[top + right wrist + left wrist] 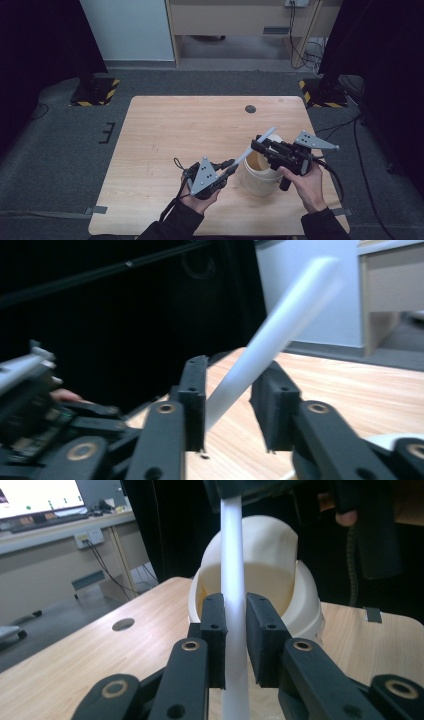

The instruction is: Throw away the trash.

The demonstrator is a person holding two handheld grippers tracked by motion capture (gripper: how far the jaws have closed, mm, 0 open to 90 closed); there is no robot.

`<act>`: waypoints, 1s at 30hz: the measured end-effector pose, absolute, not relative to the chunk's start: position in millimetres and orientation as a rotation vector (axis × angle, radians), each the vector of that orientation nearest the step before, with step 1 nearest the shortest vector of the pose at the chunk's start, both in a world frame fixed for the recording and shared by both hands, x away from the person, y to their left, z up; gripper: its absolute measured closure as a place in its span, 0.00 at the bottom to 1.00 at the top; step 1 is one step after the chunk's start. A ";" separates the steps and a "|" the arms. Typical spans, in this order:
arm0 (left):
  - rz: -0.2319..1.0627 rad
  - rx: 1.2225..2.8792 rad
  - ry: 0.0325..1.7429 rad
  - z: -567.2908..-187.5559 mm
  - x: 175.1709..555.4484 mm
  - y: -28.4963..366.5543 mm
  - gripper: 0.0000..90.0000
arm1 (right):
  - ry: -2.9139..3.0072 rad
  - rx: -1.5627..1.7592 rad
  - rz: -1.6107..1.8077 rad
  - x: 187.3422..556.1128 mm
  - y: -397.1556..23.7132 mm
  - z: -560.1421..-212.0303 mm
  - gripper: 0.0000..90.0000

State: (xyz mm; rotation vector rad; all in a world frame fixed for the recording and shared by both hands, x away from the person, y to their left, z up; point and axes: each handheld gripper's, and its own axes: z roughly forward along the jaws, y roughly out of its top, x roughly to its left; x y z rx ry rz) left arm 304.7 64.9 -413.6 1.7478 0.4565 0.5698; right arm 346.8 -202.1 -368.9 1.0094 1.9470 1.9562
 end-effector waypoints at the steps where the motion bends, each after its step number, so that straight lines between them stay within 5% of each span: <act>1: 0.570 1.748 0.457 -413.6 304.7 64.9 0.87 | 1.955 1.013 1.972 346.5 -201.7 -368.8 0.79; 4: 0.544 1.770 0.476 -417.7 305.9 67.7 0.85 | 1.973 1.007 2.023 345.0 -198.8 -369.1 0.89; 13: 0.550 1.803 0.605 -424.8 307.6 112.4 0.71 | 1.943 0.965 2.018 343.6 -201.8 -367.1 0.89; 22: 0.617 1.857 0.973 -463.5 327.8 199.5 0.41 | 1.829 0.927 2.037 341.5 -214.7 -356.9 0.89; 30: 0.567 1.926 1.124 -484.3 348.7 214.4 0.32 | 1.756 0.880 1.982 335.6 -228.3 -341.6 0.89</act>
